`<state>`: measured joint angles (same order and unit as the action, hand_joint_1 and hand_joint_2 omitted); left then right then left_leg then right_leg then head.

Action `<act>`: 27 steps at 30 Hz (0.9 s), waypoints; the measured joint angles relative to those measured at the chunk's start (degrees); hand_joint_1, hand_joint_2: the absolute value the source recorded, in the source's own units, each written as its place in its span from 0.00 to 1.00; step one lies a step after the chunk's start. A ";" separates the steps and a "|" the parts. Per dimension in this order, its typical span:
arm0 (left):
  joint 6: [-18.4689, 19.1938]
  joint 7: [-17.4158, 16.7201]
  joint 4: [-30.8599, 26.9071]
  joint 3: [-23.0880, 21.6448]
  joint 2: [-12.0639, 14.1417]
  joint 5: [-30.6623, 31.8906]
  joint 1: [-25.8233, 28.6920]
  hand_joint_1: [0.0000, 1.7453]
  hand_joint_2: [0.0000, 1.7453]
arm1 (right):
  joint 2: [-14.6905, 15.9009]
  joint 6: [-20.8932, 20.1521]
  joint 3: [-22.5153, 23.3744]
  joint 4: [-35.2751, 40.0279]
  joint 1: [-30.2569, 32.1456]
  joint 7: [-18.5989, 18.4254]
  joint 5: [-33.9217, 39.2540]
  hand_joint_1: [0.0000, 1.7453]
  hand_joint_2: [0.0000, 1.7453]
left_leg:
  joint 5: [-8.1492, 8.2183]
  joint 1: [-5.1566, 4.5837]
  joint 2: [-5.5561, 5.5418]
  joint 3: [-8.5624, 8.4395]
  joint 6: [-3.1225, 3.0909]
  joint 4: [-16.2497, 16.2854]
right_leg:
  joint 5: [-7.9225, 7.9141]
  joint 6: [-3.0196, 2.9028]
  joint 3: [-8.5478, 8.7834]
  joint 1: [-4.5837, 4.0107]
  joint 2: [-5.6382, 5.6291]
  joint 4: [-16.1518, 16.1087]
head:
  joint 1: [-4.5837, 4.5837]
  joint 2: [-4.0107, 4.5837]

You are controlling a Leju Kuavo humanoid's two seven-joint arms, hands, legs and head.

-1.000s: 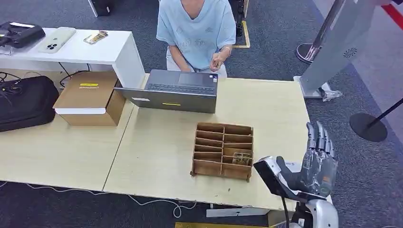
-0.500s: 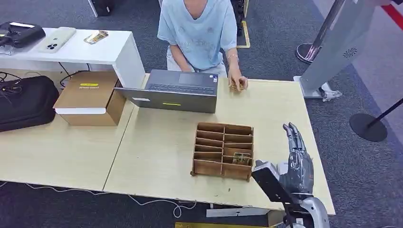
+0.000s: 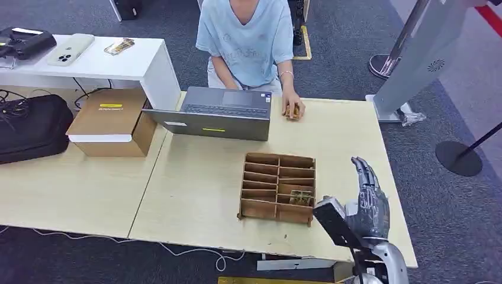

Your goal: Pass the card to the sensor for recognition and then transmit it.

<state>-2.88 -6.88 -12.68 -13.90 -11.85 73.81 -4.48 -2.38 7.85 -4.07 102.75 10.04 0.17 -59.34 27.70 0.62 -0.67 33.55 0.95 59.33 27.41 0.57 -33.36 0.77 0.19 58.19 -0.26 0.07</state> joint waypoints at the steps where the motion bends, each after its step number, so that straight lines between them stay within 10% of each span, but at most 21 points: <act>1: 0.00 0.00 0.00 0.02 0.00 0.00 0.00 0.00 0.00 | 0.04 -0.04 0.00 -0.11 -0.01 0.00 -0.05 0.17 1.00 | 0.00 0.00 0.00 0.00 0.00 0.00 | 0.00 0.00 0.00 0.00 0.00 0.00 | 0.00 0.00; 7: 0.00 0.00 0.02 0.11 0.00 0.00 0.00 0.00 0.00 | 0.15 -1.40 -0.09 -1.29 -0.29 -0.09 -0.09 0.35 1.00 | 0.00 0.00 0.00 0.01 0.00 0.00 | 0.00 0.00 0.00 0.00 0.00 0.00 | 0.00 0.00; 27: 0.48 0.57 0.00 0.22 -0.02 0.79 -0.10 0.00 0.00 | 1.22 -2.62 -5.73 -8.74 -2.81 -0.61 2.34 0.24 1.00 | 0.00 0.00 0.00 0.00 0.00 0.00 | 0.00 0.00 0.00 0.00 0.00 0.00 | 0.00 0.00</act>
<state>-2.40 -6.32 -12.68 -13.68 -11.87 74.60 -4.59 -1.16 5.22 -9.79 94.01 7.24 -0.44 -57.00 27.70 0.62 -0.67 33.55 0.95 59.33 27.41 0.57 -33.35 0.77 0.19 58.19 -0.26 0.07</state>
